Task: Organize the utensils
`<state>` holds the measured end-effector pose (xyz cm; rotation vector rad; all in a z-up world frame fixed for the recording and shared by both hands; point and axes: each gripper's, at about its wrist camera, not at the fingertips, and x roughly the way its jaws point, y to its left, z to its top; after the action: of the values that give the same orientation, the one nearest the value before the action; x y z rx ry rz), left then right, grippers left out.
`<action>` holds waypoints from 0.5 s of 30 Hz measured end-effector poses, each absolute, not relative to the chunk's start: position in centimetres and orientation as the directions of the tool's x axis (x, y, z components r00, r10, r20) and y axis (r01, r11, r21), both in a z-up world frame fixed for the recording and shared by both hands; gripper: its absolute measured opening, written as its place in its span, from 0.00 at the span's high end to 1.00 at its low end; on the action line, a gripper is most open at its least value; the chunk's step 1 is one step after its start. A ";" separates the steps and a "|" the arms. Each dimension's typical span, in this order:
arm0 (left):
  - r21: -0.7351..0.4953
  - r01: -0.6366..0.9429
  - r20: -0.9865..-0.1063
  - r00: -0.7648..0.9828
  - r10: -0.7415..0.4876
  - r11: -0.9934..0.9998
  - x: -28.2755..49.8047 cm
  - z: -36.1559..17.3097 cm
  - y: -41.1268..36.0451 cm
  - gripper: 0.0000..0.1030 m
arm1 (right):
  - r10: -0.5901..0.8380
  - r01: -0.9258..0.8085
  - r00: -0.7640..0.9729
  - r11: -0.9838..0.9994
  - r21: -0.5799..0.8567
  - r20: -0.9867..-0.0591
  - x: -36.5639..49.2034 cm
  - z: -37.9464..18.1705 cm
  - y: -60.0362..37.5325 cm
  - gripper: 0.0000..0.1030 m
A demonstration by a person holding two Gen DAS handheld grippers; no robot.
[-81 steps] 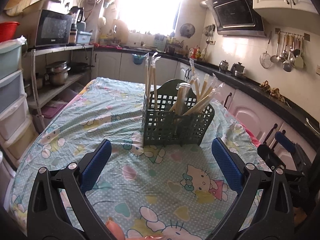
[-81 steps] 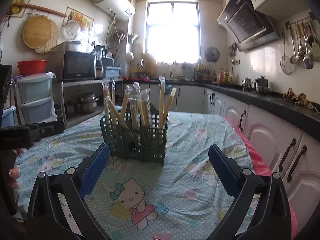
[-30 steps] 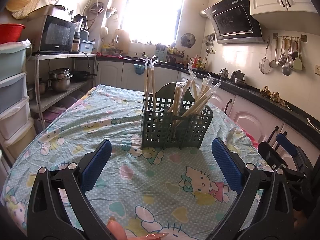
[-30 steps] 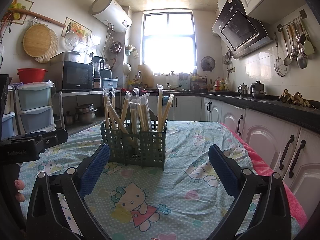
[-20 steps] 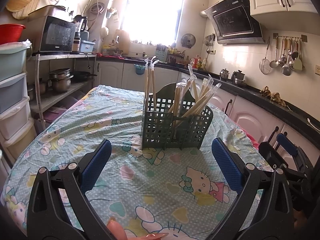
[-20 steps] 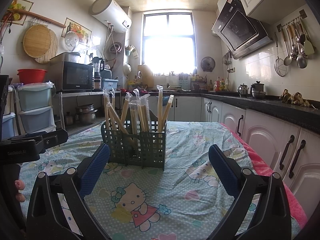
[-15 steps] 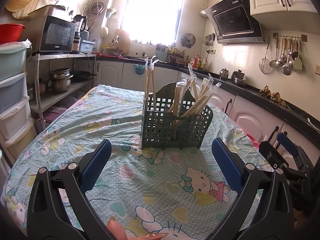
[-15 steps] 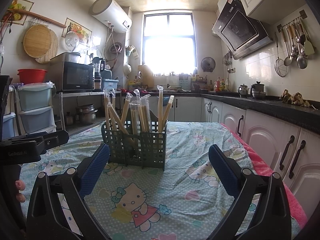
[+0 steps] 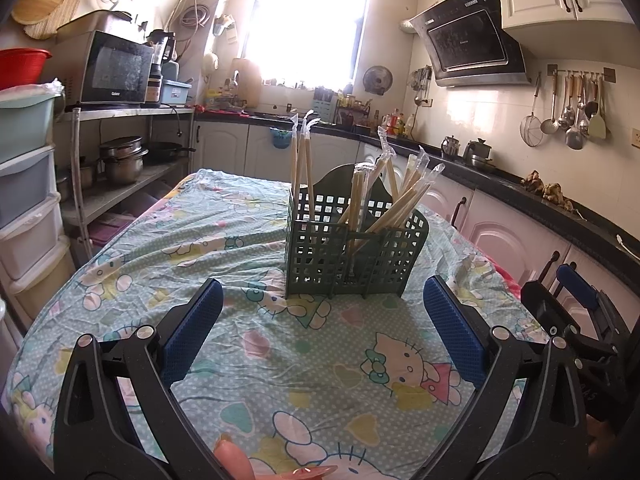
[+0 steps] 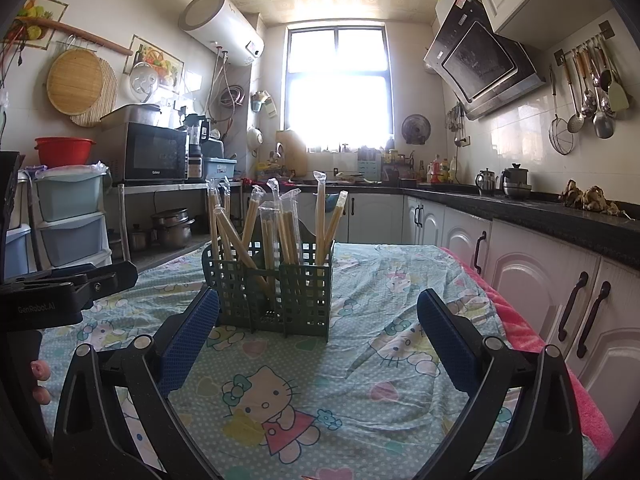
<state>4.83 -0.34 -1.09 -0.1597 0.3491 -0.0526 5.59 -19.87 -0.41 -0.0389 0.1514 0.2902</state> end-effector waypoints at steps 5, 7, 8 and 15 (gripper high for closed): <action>-0.164 0.029 -0.340 0.937 -0.084 0.986 4.9 -1.2 -0.3 0.10 | 0.276 -0.282 0.948 0.959 -0.014 -0.160 5.6 -0.4 -20.0 0.06; -0.176 0.031 -0.351 0.932 -0.093 0.984 5.1 -1.3 -0.1 0.10 | 0.252 -0.257 0.951 0.966 -0.005 -0.177 6.0 -0.4 -20.2 0.06; -0.194 0.025 -0.366 0.926 -0.096 0.981 5.4 -1.4 0.2 0.10 | 0.240 -0.244 0.953 0.970 -0.002 -0.187 6.2 -0.4 -20.4 0.06; -0.184 -0.152 -0.507 0.861 0.039 0.971 9.1 -1.7 4.7 0.10 | 0.084 -0.072 0.936 0.996 0.047 -0.342 11.7 -0.1 -24.5 0.06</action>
<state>9.13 4.73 -1.66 -0.2218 0.5243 0.1015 11.73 -24.49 -0.14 0.0340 0.3509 0.0801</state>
